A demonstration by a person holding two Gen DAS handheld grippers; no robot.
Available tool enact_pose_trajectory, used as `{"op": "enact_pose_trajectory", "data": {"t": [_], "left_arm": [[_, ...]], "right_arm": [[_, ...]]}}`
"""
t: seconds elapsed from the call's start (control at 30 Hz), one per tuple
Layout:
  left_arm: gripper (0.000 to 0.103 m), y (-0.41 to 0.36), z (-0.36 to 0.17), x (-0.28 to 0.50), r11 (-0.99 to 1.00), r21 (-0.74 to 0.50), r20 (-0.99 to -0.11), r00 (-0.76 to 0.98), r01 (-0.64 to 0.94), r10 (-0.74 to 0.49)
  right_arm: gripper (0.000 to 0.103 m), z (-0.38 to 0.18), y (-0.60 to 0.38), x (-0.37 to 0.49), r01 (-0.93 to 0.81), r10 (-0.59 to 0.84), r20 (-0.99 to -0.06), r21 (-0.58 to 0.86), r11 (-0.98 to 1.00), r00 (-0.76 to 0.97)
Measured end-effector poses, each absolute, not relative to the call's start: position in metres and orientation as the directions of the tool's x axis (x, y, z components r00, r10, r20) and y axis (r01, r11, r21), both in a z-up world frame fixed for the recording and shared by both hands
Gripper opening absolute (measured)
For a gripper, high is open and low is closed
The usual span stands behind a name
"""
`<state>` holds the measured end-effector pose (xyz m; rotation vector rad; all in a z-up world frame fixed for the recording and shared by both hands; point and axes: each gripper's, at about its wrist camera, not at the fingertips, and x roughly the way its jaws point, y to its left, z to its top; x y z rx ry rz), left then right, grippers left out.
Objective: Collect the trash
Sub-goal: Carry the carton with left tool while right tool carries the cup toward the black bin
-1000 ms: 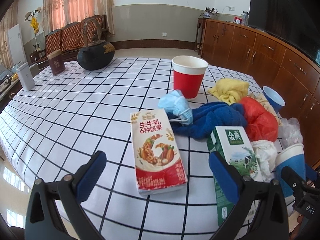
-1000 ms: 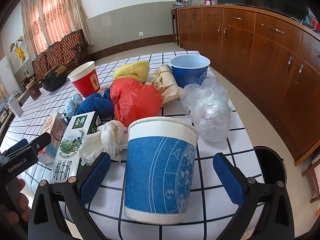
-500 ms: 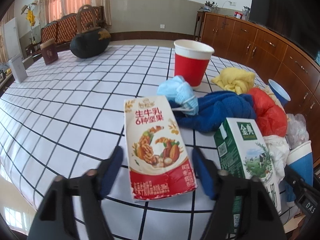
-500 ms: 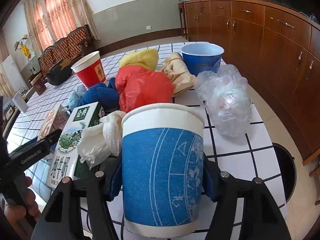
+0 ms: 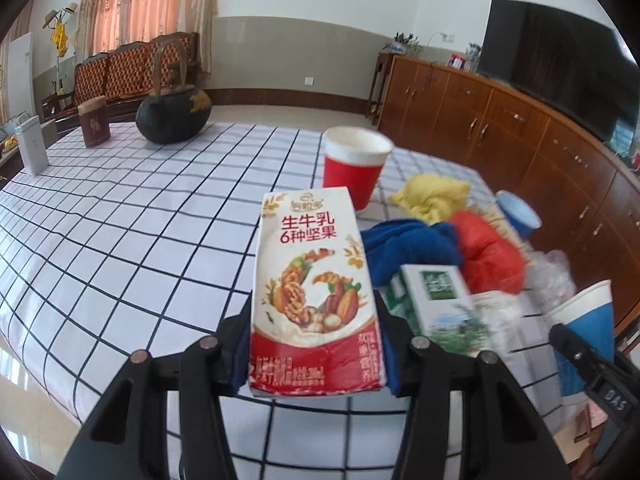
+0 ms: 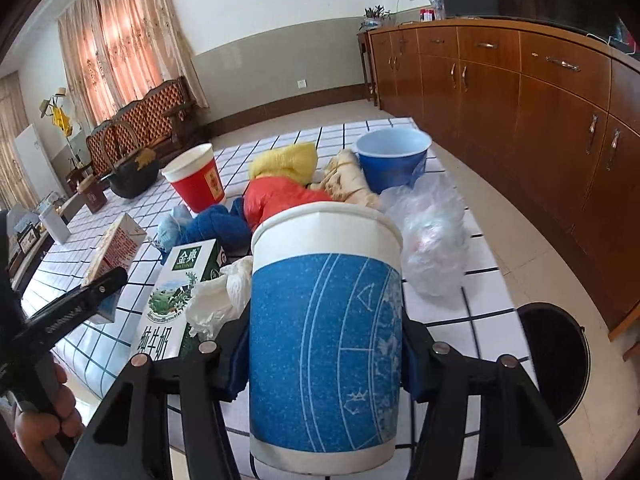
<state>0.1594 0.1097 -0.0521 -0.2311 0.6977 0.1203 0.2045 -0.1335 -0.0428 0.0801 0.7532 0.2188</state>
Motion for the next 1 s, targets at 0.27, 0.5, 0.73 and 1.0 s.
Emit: {"op": "enact_pose_trajectory", "data": {"t": [0.27,0.5,0.73,1.0], "left_arm": [[0.052,0.070,-0.021,0.146,0.978,-0.201,-0.613,0.787,-0.065,-0.074],[0.052,0.001,-0.011,0.155,0.967,-0.238,-0.610,0.760,0.093,-0.223],[0.052,-0.087,-0.014,0.169,0.925,-0.279,-0.622,0.686,0.256,-0.377],[0.052,-0.183,-0.032,0.184,0.859,-0.337,-0.657,0.557,0.384,-0.507]], "right_arm": [[0.061,-0.025,-0.176,0.187,-0.107,0.192,-0.639,0.169,0.980,0.745],[0.061,-0.014,-0.247,0.179,0.008,0.115,-0.626,0.190,0.982,0.772],[0.061,-0.019,-0.336,0.178,0.137,0.019,-0.661,0.183,0.974,0.750],[0.061,-0.046,-0.418,0.185,0.251,-0.063,-0.731,0.151,0.956,0.679]]}}
